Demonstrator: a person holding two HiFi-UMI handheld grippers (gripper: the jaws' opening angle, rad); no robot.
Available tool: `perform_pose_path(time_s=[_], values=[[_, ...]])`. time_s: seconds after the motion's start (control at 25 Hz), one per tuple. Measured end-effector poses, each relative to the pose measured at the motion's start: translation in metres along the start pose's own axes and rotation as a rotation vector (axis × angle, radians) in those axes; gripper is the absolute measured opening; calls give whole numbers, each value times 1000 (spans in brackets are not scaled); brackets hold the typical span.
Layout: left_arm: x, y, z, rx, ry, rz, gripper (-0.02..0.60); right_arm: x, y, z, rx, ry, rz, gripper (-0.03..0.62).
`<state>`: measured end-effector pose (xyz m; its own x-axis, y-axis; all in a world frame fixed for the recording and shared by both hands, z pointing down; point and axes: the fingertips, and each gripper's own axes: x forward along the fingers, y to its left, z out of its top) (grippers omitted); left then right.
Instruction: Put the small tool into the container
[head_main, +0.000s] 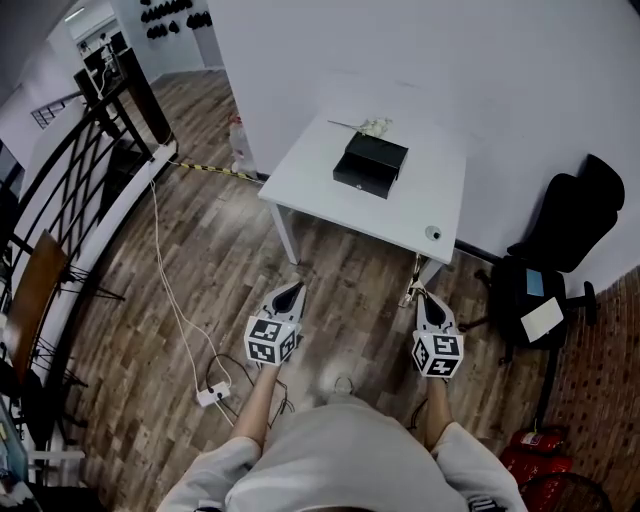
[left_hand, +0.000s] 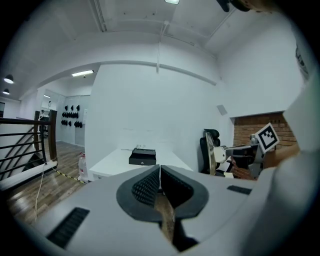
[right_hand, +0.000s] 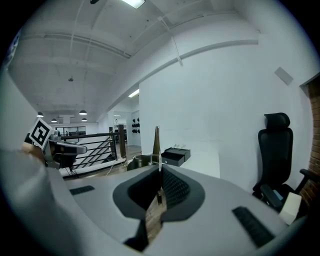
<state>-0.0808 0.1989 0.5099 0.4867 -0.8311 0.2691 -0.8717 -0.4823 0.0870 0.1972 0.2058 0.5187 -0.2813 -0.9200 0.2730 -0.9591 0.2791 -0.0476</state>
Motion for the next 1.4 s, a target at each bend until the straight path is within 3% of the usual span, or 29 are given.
perform_pose_path(time_s=[0.32, 0.8, 1.16, 1.4], values=[[48, 2, 7, 1, 27, 20, 11, 44, -36, 5, 15, 6, 23, 3], [90, 22, 5, -17, 29, 26, 11, 85, -51, 3, 16, 24, 27, 3], [153, 75, 15, -33, 20, 4, 11, 159, -57, 19, 9, 29, 8, 3], [221, 121, 37, -41, 16, -54, 11, 226, -64, 40, -5, 51, -30, 3]])
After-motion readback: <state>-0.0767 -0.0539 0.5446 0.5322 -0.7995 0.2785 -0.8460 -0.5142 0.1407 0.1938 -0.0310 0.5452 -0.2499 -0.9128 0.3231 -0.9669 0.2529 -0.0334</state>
